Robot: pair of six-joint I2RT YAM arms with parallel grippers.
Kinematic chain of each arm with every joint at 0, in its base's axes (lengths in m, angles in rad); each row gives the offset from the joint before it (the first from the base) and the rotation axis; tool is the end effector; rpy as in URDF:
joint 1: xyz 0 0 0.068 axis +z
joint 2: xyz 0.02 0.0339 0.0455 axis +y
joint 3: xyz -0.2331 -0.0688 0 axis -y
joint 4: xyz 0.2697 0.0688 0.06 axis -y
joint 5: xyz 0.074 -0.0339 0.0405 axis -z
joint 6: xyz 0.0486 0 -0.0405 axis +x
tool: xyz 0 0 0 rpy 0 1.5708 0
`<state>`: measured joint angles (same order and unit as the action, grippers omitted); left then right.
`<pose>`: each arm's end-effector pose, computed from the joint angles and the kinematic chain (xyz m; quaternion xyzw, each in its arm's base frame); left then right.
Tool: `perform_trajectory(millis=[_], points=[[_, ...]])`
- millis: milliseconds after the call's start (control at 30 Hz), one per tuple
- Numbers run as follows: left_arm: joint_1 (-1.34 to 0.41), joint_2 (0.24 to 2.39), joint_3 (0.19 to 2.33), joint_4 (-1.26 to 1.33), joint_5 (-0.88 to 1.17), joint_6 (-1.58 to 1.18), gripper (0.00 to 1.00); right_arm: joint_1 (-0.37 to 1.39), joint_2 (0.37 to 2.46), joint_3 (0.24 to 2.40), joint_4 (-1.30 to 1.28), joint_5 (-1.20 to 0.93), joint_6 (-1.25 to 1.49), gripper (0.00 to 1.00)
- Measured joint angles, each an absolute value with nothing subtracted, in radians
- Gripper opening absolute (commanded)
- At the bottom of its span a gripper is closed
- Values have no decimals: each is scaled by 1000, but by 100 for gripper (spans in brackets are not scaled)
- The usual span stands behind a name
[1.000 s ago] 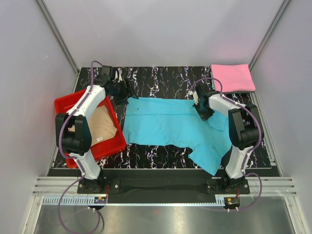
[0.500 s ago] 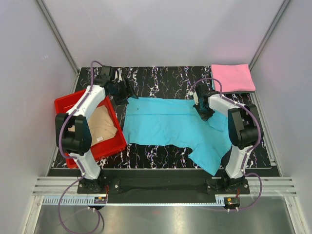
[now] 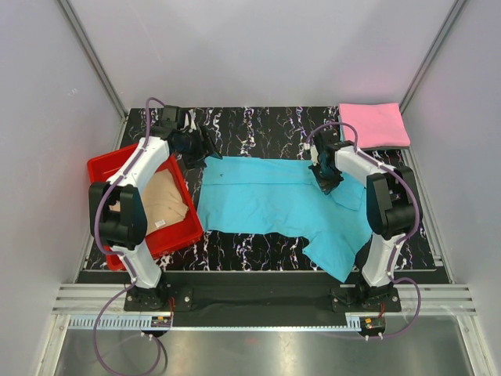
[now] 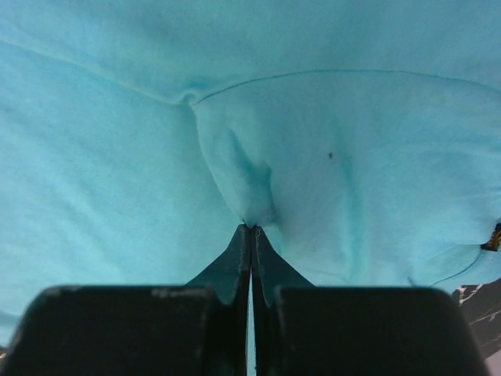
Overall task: Fold and stack the t-shirts
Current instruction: Fold the tshirt
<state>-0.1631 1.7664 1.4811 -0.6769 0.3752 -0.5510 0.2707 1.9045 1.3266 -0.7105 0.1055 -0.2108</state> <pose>0.4008 -0.0840 0.2260 -0.1258 0.9305 -0.2696 0.2136 0.3763 0.0991 0.1192 -0.2285 0.9619 -0.0480 0.1420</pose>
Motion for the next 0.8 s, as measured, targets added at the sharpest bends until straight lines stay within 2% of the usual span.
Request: perform_trajectory(millis=[800], points=[[-162,1766,1478,-659,374,-551,72,273,1900,1428,-910,-21,-67,0]])
